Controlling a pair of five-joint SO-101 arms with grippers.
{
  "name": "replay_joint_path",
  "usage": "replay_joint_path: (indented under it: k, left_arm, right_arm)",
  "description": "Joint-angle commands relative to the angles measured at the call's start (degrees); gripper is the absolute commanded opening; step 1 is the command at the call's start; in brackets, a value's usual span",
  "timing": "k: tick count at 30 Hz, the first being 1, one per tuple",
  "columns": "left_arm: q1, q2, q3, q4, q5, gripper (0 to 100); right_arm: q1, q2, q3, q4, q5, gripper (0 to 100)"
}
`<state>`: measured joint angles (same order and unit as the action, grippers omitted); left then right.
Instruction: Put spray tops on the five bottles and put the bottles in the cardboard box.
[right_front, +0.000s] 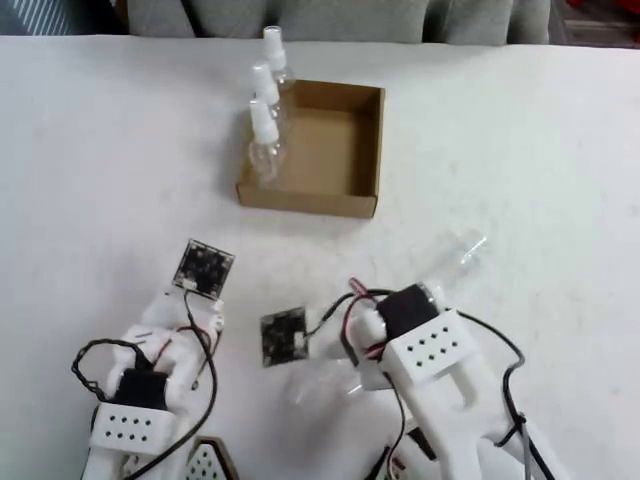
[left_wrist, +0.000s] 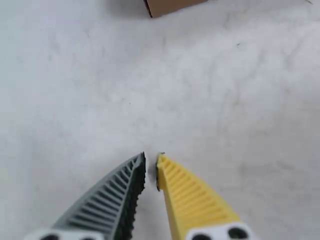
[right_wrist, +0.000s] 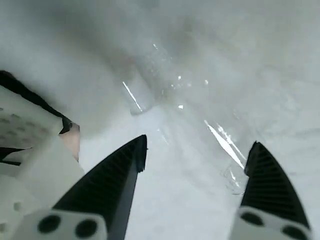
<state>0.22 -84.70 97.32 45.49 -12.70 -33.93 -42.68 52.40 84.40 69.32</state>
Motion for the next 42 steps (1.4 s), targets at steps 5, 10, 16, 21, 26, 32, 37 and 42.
replay_joint_path:
  k: [5,10,16,21,26,32,37,42]
  left_arm:
    - [-0.48,-1.1,0.09,-0.53,-0.53,6]
    - [-0.48,-1.1,0.09,-0.53,-0.79,6]
    - [-0.4,-1.1,0.09,-0.53,-0.79,6]
    - [-0.4,-1.1,0.09,-0.53,-0.79,6]
    - [-0.4,-1.1,0.09,-0.53,-0.79,6]
    - [-0.48,-1.1,0.09,-0.53,-0.79,6]
    - [-0.48,-1.1,0.09,-0.53,-0.79,6]
    - [-0.48,-1.1,0.09,-0.53,-0.79,6]
  right_arm:
    - [-2.15,0.31,8.09,-14.37,0.88,28.5]
    - [-0.75,0.31,12.84,-21.05,0.88,28.4]
    - [2.33,9.54,13.8,-28.35,0.79,28.3]
    - [4.62,19.65,7.38,-28.0,-1.58,23.5]
    - [4.97,21.23,2.64,-28.0,-8.7,0.5]
    - [5.41,18.24,-1.58,-28.0,-21.71,6.2]
    - [10.59,15.52,-6.51,-27.65,-37.89,6.2]
    - [13.93,14.37,-8.88,-27.47,-54.77,6.3]
